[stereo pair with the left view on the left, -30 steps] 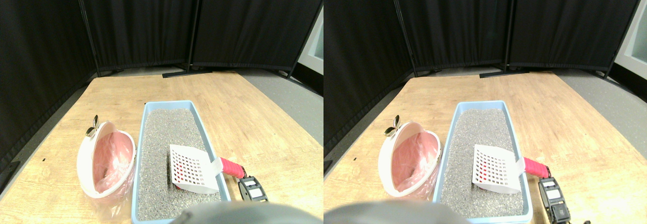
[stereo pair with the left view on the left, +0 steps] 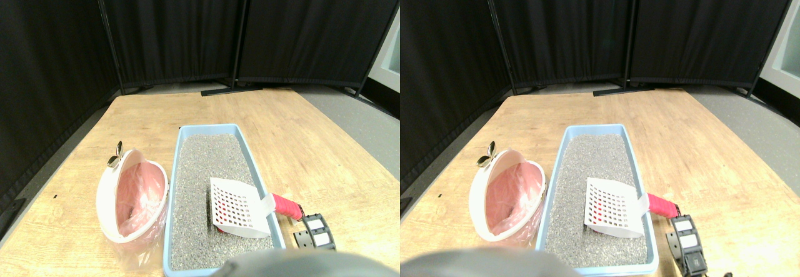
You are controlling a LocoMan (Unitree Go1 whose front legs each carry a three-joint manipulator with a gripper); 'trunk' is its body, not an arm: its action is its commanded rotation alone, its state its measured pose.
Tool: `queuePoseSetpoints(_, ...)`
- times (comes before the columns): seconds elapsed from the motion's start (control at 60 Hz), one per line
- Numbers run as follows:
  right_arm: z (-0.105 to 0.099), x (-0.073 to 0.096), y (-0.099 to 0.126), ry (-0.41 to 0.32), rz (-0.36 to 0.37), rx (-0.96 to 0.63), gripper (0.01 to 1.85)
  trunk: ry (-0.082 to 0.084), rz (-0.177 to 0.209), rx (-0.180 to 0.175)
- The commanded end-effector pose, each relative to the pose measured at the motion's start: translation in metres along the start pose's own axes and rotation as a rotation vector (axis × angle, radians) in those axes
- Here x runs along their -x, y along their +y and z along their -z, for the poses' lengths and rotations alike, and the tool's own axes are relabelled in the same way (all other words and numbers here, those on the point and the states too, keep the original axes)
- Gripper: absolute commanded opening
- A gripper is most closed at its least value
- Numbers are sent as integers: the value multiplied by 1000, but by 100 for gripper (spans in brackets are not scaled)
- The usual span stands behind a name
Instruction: Scoop (unimanual)
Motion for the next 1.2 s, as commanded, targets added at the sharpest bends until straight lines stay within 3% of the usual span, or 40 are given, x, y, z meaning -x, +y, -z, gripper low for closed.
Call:
queuePoseSetpoints(0.017,-8,-2,-1,-93,-37,-76,66,-8,3,6)
queuePoseSetpoints(0.267,-3,-7,-3,-64,-46,-173,93,-7,1,6)
queuePoseSetpoints(1.2,25,-58,3,4,4,-245,94,6,-3,19)
